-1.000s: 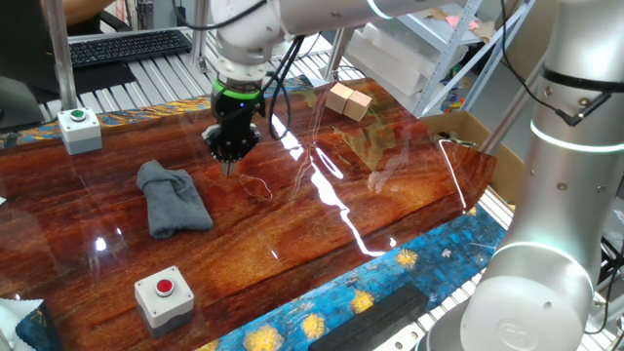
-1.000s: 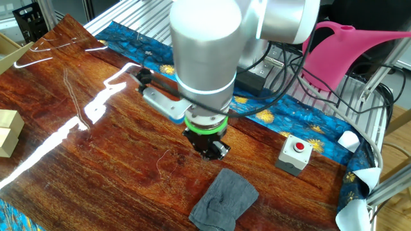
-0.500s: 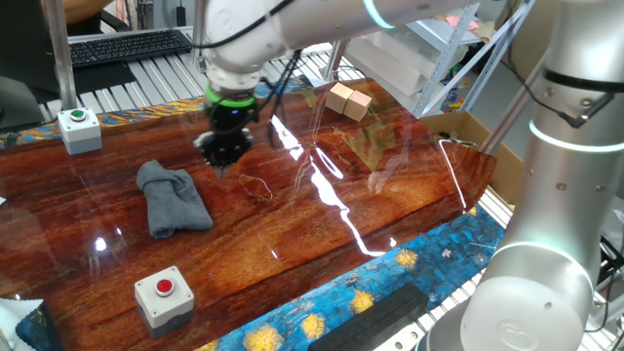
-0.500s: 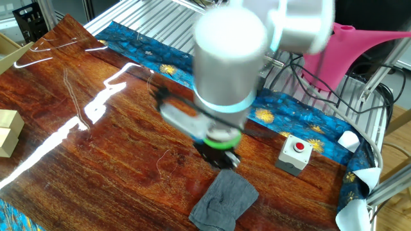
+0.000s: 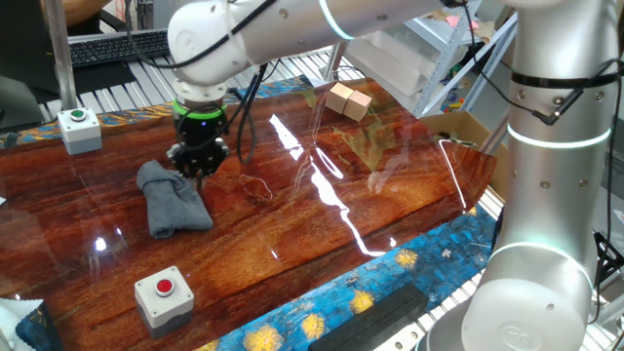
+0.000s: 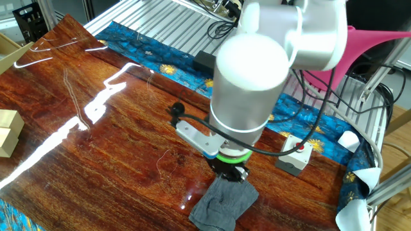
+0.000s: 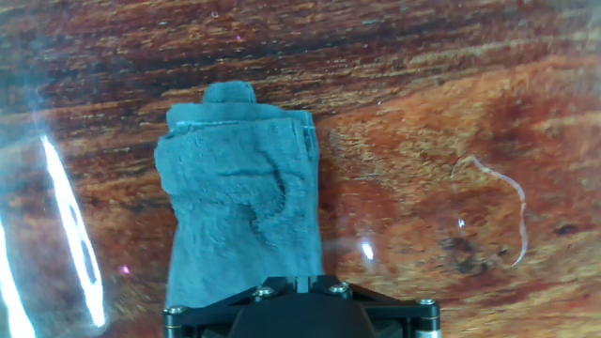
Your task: Clean the table with a cloth
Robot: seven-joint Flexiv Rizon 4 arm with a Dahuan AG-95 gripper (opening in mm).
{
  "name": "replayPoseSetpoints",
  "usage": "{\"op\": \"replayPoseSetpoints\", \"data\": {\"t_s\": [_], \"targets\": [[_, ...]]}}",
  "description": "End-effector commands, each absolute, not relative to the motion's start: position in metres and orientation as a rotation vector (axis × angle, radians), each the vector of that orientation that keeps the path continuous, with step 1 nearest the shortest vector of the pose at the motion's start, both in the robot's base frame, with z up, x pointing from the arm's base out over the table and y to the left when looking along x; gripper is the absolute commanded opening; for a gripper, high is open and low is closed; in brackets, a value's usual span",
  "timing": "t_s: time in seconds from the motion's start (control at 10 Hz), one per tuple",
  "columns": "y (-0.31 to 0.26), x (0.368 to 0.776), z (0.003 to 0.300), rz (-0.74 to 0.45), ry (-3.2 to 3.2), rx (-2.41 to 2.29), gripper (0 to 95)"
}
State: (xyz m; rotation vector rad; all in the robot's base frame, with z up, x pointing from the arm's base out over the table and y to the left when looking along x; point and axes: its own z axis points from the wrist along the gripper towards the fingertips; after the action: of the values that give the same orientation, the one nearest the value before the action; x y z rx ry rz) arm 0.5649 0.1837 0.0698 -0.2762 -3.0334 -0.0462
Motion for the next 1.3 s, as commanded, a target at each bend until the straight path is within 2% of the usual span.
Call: {"op": "replayPoseSetpoints", "data": {"t_s": [0.1, 0.2, 0.3, 0.8, 1.3], "targets": [[0.199, 0.572, 0.063, -0.06, -3.023, -0.322, 76.0], [0.204, 0.574, 0.062, -0.06, -3.022, -0.334, 76.0], [0.209, 0.577, 0.061, -0.06, -3.02, -0.346, 95.0], [0.216, 0.593, 0.053, -0.05, -3.019, -0.367, 95.0], [0.22, 0.598, 0.032, -0.084, -3.022, -0.381, 95.0]]}}
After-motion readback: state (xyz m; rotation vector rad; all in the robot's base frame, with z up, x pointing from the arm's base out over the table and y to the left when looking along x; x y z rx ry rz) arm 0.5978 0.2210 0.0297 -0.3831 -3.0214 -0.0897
